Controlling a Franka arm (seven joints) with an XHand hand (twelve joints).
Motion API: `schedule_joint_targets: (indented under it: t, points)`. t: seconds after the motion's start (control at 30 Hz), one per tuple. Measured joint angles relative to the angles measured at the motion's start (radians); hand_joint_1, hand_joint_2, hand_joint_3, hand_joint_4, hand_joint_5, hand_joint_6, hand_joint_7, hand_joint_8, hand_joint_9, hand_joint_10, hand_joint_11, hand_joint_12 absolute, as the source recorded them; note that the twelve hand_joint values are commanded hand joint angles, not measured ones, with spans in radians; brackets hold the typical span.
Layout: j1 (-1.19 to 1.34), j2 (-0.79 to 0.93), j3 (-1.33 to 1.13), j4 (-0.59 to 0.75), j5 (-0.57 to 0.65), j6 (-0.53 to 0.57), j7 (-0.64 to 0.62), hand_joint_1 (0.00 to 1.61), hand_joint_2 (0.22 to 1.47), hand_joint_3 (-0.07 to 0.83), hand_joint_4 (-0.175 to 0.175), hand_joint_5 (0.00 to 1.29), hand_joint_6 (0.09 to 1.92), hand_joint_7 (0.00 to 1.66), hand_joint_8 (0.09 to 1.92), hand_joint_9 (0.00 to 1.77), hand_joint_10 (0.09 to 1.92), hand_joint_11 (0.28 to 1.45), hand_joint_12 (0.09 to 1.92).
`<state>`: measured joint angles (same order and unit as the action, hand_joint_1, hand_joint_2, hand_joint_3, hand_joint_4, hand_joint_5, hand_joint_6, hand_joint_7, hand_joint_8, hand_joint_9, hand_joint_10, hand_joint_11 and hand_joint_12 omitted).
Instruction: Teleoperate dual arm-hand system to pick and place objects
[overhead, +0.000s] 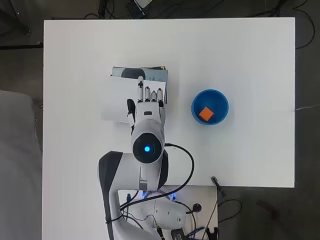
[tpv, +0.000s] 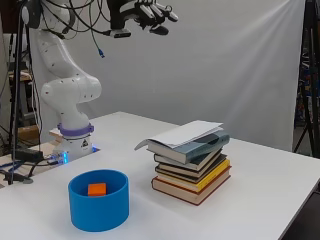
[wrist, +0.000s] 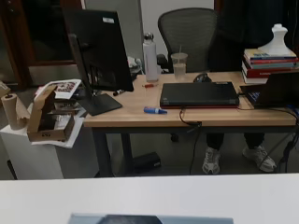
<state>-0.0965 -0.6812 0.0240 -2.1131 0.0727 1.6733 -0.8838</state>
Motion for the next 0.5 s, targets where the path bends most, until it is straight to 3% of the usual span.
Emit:
schedule_joint_targets:
  t: [0.1,0.13,0.17,0.23,0.27,0.3,0.37,0.5]
  points:
    - [0.017,0.016,0.056,0.09,0.026,-0.059,0.026,0.54,1.08,0.001,-0.076,0.48,0.09,0.7,1.88,0.96,1.84,0.69,1.66]
    - [0.022,0.019,0.082,0.1,0.035,-0.082,0.027,0.51,1.09,0.001,-0.077,0.46,0.09,0.67,1.81,0.91,1.76,0.63,1.55]
    - [0.027,0.017,0.109,0.098,0.043,-0.102,0.031,0.46,1.1,0.002,-0.074,0.45,0.09,0.64,1.63,0.84,1.51,0.58,1.27]
    - [0.038,-0.001,0.144,0.062,0.065,-0.112,0.04,0.38,1.12,0.001,-0.054,0.41,0.09,0.66,0.85,0.75,0.66,0.58,0.5]
    - [0.043,-0.014,0.15,0.034,0.075,-0.105,0.048,0.35,1.12,0.001,-0.045,0.41,0.09,0.7,0.51,0.72,0.36,0.58,0.27]
    - [0.048,-0.027,0.151,-0.001,0.083,-0.095,0.061,0.32,1.13,0.0,-0.04,0.4,0.09,0.73,0.29,0.71,0.18,0.58,0.14]
    - [0.056,-0.053,0.151,-0.064,0.095,-0.078,0.087,0.3,1.14,0.001,-0.036,0.39,0.09,0.72,0.09,0.7,0.09,0.58,0.09]
    - [0.06,-0.065,0.155,-0.113,0.104,-0.037,0.123,0.28,1.14,0.0,-0.034,0.36,0.09,0.58,0.09,0.63,0.09,0.53,0.09]
